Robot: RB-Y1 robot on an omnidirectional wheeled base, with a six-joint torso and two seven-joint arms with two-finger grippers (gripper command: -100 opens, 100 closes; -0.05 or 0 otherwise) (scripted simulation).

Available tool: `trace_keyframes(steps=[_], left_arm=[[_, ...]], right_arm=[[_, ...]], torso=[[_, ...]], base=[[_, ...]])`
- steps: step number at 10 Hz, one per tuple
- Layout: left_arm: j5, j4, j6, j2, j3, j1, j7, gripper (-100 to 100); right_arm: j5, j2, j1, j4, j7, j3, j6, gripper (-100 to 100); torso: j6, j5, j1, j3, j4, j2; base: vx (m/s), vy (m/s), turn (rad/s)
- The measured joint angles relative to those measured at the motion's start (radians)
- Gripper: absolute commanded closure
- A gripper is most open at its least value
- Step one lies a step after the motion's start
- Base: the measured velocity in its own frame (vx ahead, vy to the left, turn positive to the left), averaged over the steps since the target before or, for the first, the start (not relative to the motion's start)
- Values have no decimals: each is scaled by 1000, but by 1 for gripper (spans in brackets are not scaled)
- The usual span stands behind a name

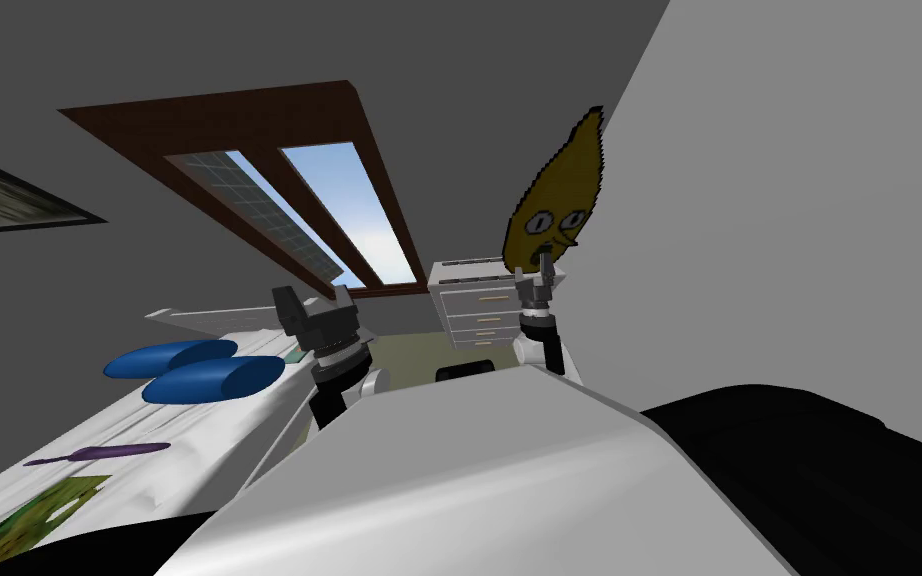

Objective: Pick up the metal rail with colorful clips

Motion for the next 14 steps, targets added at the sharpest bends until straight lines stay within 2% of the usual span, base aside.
trace_keyframes(steps=[6,14], left_arm=[[0,0,0,0,0,0,0,0],[0,0,0,0,0,0,0,0]], right_arm=[[8,-163,-41,39,-10,21,-35,-100],[28,-395,-99,107,-26,54,-105,-100]], torso=[[0,0,2,2,1,3],[0,1,3,2,1,4]], base=[[-53,43,-2],[-52,46,1]])
